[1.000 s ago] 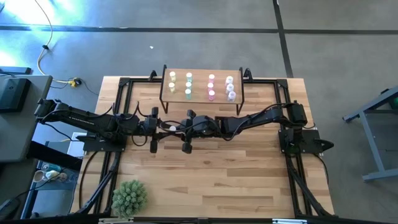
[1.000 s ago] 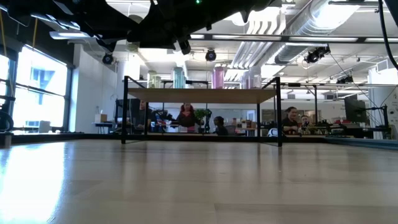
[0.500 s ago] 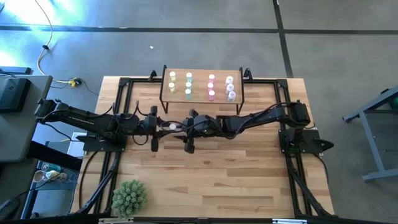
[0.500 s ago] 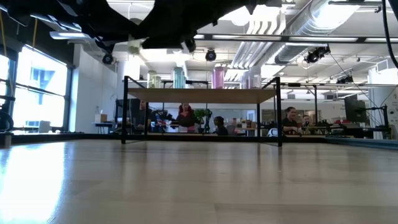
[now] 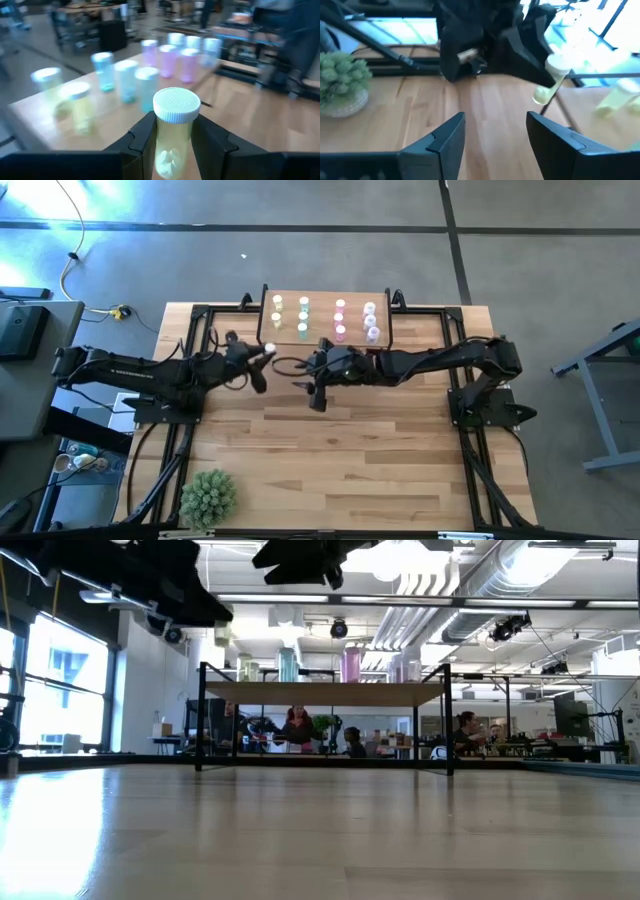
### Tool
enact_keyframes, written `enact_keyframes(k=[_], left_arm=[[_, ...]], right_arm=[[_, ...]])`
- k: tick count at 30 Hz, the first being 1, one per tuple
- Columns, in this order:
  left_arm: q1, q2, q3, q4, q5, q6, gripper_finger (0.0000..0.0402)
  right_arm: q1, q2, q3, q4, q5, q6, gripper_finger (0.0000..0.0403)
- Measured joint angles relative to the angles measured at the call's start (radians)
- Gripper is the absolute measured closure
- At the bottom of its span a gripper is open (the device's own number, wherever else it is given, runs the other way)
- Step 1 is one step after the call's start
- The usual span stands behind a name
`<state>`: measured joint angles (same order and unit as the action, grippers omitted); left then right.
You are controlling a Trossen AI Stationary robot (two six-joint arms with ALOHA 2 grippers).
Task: Pick and place medicine bottles onto shelf by color
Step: Put the yellow pill bottle and align it with the other yellow pill bottle on the shelf
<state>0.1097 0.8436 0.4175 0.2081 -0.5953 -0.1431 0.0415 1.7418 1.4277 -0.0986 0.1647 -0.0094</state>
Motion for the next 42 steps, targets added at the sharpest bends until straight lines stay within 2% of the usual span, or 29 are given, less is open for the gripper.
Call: enact_keyframes(k=[8, 12, 19, 30, 35, 42], left_arm=[[0.136, 0.08, 0.0, 0.071, 0.031, -0.039, 0.0302], [0.181, 0.142, 0.0, 0.153, 0.034, -0.039, 0.0302], [0.239, 0.222, 0.0, 0.191, 0.032, -0.072, 0.0302], [0.264, 0.308, 0.001, 0.27, 0.011, -0.059, 0.0302], [0.264, 0.322, 0.002, 0.271, -0.037, -0.059, 0.0303], [0.263, 0.322, 0.002, 0.27, -0.052, -0.056, 0.0303]], right_arm=[[-0.048, -0.024, -0.001, -0.018, 0.036, -0.017, 0.0201], [-0.064, -0.026, 0.0, -0.036, 0.037, -0.009, 0.0201], [-0.068, -0.026, -0.001, -0.052, 0.036, -0.009, 0.0201], [-0.068, -0.026, -0.001, -0.055, 0.036, -0.009, 0.0201], [-0.068, -0.026, -0.001, -0.055, 0.036, -0.009, 0.0201], [-0.068, -0.026, -0.001, -0.06, 0.035, -0.009, 0.0201]])
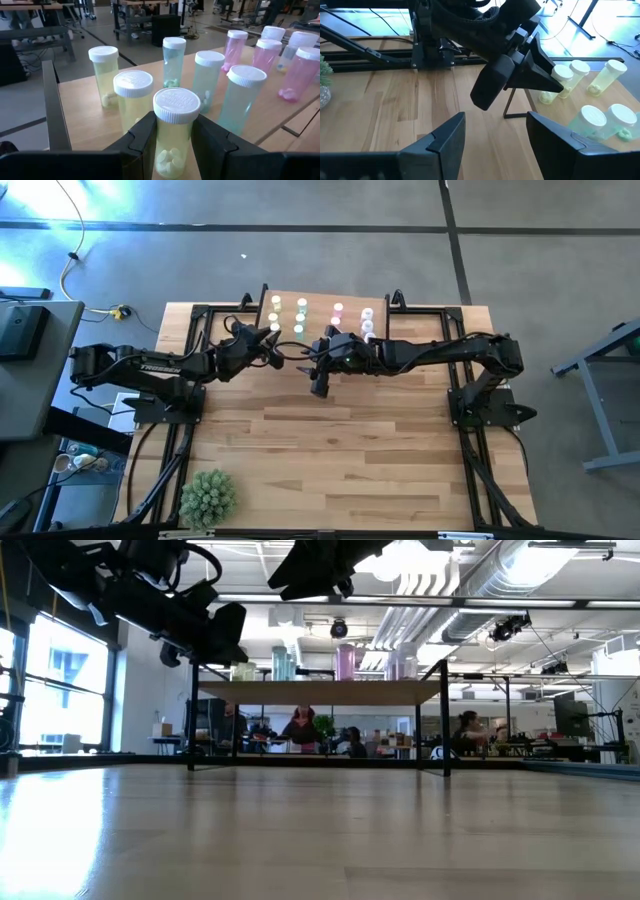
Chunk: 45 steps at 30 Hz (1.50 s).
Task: Pick and place medicine bottles onto shelf by color
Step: Put the yellow pill bottle and align it with the other yellow pill bottle on the shelf
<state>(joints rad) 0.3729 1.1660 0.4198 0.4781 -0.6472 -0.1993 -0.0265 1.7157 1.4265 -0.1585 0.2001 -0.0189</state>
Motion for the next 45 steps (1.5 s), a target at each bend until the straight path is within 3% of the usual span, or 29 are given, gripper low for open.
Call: enact_keyframes(k=[11, 24, 45], left_arm=[[-0.038, -0.02, -0.002, 0.007, -0.002, -0.008, 0.0303], [-0.115, -0.032, -0.002, -0.038, -0.168, -0.007, 0.0307], [-0.084, -0.032, -0.002, -0.064, -0.142, -0.037, 0.0307]], right_arm=[[0.0, 0.001, 0.0, -0.027, -0.001, 0.0, 0.0201], [0.0, 0.001, 0.0, -0.034, -0.002, 0.019, 0.0201], [0.001, 0.001, 0.0, -0.033, -0.001, 0.022, 0.0201]])
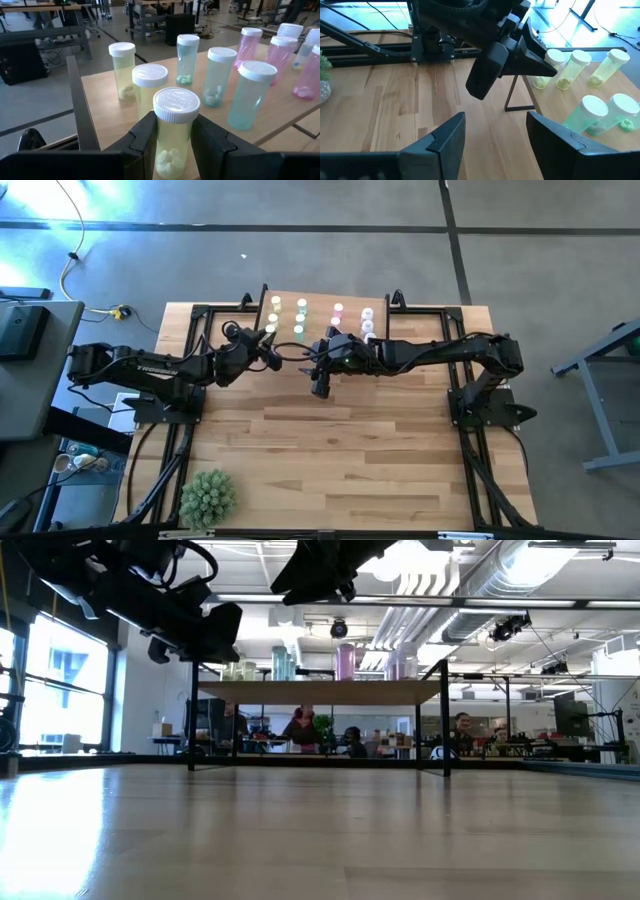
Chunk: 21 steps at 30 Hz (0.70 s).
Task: Pick and place medicine bottles onto shelf by color
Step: Put the yellow pill bottle and align it with the other yellow pill bottle on the shelf, then adjust the shelf
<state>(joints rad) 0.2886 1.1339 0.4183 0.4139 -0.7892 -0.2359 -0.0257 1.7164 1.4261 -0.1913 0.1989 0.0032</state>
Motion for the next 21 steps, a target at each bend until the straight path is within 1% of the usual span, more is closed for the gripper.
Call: enact_keyframes(k=[6, 9, 21], left_arm=[[0.0, 0.0, 0.0, -0.001, 0.001, 0.0, 0.0307], [0.0, 0.0, 0.0, -0.001, 0.0, 0.0, 0.03], [-0.001, 0.0, 0.0, 0.001, 0.0, 0.002, 0.0222]], right_arm=[[0.0, 0.0, 0.0, 0.0, 0.0, 0.0, 0.0201], [0.0, 0.0, 0.0, 0.0, 0.0, 0.0, 0.0201], [0.0, 0.0, 0.0, 0.0, 0.0, 0.0, 0.0201]])
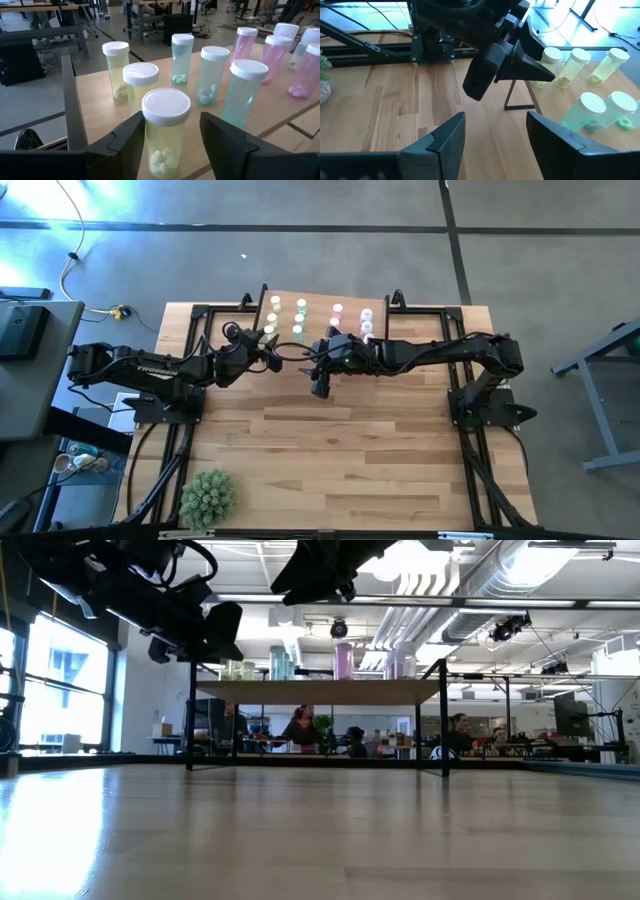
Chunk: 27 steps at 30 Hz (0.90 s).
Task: Pick and place medicine bottles onto shelf by color
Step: Adjust the shelf
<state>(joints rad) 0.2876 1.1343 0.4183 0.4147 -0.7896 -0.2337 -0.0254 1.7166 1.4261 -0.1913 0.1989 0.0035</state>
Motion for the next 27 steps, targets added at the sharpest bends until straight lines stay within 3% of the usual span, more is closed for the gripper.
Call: enact_keyframes(k=[27], left_arm=[[-0.003, 0.0, 0.0, 0.028, 0.019, -0.025, 0.0215]], right_arm=[[0.006, 0.0, 0.0, -0.008, -0.018, 0.0, 0.0201]])
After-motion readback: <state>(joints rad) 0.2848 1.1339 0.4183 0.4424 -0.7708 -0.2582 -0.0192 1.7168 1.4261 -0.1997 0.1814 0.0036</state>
